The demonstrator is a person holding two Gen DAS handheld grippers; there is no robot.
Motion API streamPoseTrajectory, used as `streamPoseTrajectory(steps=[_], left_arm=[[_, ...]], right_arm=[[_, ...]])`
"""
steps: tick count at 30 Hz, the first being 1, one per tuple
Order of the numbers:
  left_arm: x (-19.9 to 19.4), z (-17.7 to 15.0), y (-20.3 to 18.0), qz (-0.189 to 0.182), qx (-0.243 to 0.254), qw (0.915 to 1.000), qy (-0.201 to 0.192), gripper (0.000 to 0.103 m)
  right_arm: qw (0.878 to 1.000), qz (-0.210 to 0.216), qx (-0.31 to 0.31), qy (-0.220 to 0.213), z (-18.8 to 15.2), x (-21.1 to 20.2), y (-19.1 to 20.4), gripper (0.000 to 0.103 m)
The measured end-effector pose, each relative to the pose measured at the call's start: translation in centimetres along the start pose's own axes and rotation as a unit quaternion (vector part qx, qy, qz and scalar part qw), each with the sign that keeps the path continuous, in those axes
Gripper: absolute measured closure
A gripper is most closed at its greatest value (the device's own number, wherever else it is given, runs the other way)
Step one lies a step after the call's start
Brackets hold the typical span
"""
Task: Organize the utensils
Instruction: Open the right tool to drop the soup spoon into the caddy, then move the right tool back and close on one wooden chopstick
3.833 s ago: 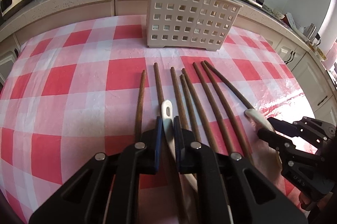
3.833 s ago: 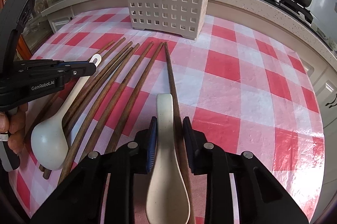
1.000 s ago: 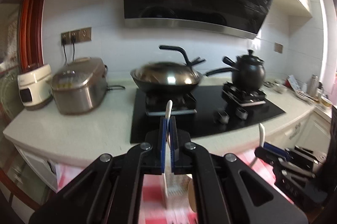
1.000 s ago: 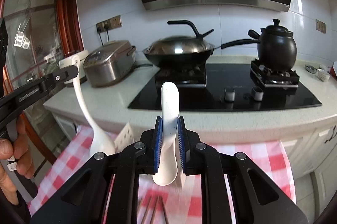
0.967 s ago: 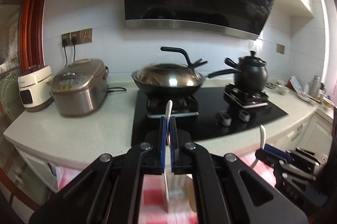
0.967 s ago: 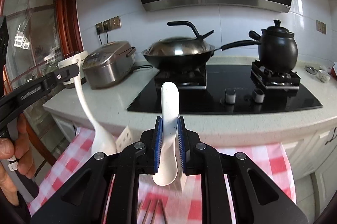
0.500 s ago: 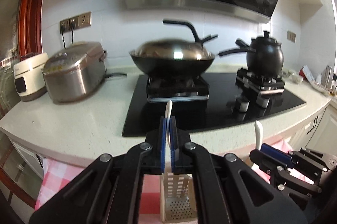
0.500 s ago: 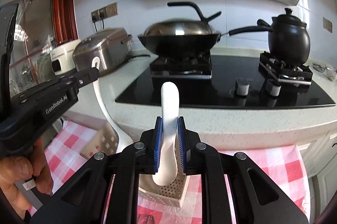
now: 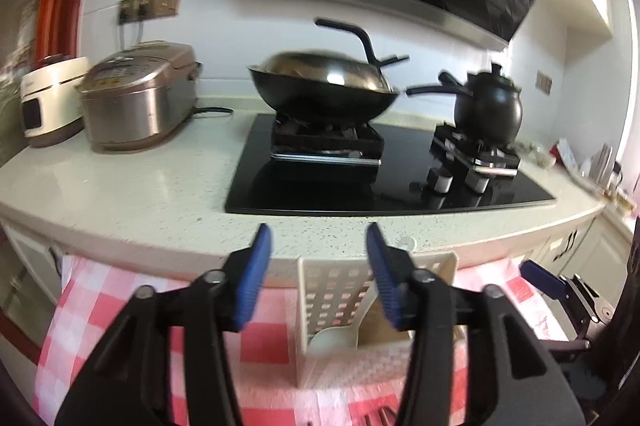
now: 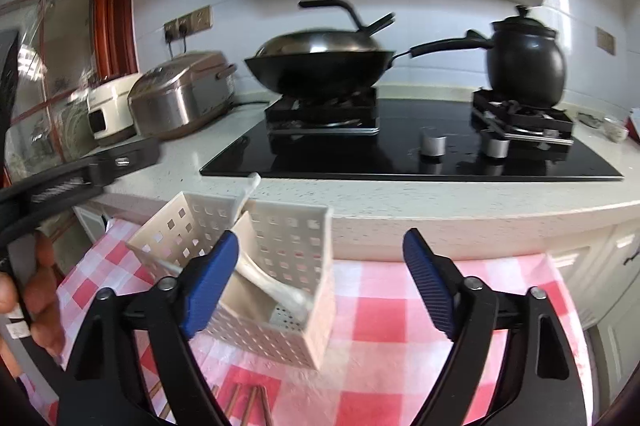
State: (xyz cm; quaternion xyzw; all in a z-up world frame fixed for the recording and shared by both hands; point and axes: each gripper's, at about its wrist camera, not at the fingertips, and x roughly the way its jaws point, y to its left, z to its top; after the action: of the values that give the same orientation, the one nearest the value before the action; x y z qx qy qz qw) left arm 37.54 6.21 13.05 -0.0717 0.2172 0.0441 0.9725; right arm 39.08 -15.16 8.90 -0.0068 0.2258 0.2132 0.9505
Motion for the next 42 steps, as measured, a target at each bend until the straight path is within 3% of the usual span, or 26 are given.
streamPoseTrajectory(steps=[6, 11, 14, 16, 18, 20, 24, 27, 33, 42], left_arm=[[-5.4, -4.6, 2.0, -0.019, -0.030, 0.9992, 0.019, 0.038], [-8.1, -11.3, 3.7, -0.013, -0.043, 0.9942, 0.097, 0.030], [-9.5, -14.8, 4.6, 0.017, -0.038, 0.9903, 0.133, 0.030], [-10.1, -16.3, 4.9, 0.011, -0.035, 0.9885, 0.147, 0.030], [-10.6, -17.7, 4.6, -0.002, -0.017, 0.9867, 0.162, 0.030], [-10.9, -18.5, 4.2, -0.006, -0.001, 0.9847, 0.174, 0.032], [-10.1, -19.4, 3.8, -0.010, 0.018, 0.9798, 0.199, 0.048], [-9.2, -19.5, 3.7, -0.020, 0.017, 0.9770, 0.212, 0.051], [-7.3, -19.7, 3.2, -0.008, 0.037, 0.9705, 0.238, 0.065], [-5.5, -20.4, 2.2, 0.012, 0.059, 0.9647, 0.256, 0.071]], right_arm=[[0.999, -0.031, 0.006, 0.042, -4.3, -3.4, -0.8, 0.019], [0.992, -0.040, 0.037, 0.112, -9.8, -5.7, -1.8, 0.019], [0.989, -0.056, 0.033, 0.131, -12.4, -7.5, -2.0, 0.019], [0.988, -0.070, 0.023, 0.135, -13.8, -8.6, -1.9, 0.019], [0.987, -0.056, 0.025, 0.150, -14.8, -9.2, -1.9, 0.019], [0.986, -0.039, 0.027, 0.159, -15.5, -9.5, -1.8, 0.019], [0.984, -0.014, -0.006, 0.177, -15.9, -9.3, -0.6, 0.019], [0.982, 0.002, -0.013, 0.190, -15.7, -8.5, 0.3, 0.019], [0.977, 0.003, -0.026, 0.212, -15.6, -6.5, 1.3, 0.019], [0.972, 0.012, -0.043, 0.230, -15.2, -3.6, 2.1, 0.034]])
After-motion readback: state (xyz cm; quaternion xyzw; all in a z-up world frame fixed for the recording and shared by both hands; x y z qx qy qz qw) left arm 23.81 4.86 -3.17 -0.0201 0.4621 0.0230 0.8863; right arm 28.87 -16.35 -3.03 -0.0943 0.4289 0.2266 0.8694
